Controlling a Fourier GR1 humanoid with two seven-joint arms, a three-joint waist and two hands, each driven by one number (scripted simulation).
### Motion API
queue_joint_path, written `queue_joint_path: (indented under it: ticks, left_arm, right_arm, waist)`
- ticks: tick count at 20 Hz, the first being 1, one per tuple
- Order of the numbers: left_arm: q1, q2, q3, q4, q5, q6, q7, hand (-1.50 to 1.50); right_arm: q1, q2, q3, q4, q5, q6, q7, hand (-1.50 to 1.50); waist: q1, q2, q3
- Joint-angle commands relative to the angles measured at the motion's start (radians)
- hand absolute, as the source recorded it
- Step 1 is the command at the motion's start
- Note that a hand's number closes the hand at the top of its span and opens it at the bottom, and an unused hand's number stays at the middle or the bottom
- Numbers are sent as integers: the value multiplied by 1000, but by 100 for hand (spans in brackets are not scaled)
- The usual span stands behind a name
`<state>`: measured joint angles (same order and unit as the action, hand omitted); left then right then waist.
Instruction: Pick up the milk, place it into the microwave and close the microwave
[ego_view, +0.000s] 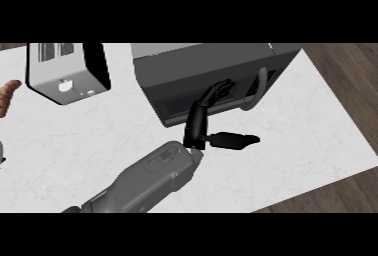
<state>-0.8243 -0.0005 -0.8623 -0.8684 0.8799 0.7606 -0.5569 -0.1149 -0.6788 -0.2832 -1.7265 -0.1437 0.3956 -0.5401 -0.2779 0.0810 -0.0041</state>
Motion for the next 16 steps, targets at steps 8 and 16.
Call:
queue_joint_path:
  ticks: [8,16]
  left_arm:
    - [-76,0,42,83,88,12,-44,-150]
    - [-90,0,26,87,121,-4,-81,-150]
  right_arm:
    - [-68,-6,10,34,16,-13,4,150]
    - [-74,124,77,145,-223,97,59,-150]
  waist:
    - [-4,18,2]
    - [13,28,4]
